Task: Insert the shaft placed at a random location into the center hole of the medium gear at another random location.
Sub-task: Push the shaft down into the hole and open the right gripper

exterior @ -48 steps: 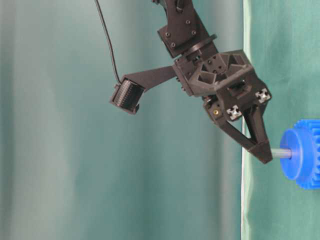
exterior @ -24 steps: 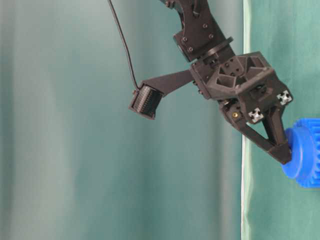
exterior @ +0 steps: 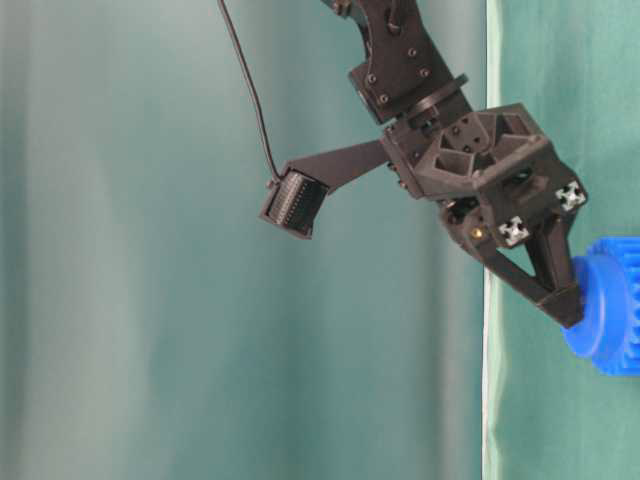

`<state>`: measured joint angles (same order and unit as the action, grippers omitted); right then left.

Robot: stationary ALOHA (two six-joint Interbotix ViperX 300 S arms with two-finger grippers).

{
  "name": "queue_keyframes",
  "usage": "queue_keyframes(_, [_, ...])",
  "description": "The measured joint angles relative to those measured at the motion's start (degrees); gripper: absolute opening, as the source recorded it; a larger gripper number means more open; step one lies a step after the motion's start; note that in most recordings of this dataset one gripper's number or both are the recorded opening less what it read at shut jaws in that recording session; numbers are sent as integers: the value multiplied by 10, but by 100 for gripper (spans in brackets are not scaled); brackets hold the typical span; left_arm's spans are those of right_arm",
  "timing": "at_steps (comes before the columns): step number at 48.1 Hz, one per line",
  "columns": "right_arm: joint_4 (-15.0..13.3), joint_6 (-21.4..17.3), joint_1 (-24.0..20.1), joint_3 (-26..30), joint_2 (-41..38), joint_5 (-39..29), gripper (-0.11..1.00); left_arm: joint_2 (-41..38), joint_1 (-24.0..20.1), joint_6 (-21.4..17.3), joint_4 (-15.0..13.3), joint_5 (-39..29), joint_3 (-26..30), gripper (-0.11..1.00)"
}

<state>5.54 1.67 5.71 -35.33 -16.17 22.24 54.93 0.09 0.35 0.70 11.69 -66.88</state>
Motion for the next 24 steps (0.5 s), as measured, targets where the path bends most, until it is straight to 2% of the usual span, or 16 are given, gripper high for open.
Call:
queue_keyframes(5, [0, 0, -3, 1, 0, 0, 86, 0, 0, 0, 0, 1, 0, 0])
queue_keyframes(7, [1, 0, -3, 1, 0, 0, 91, 0, 0, 0, 1, 0, -1, 0])
queue_keyframes(14, [1, 0, -4, 1, 4, -4, 84, 0, 0, 0, 1, 0, -1, 0])
queue_keyframes(24, [1, 0, -6, -1, 47, -25, 84, 0, 0, 0, 0, 0, -1, 0])
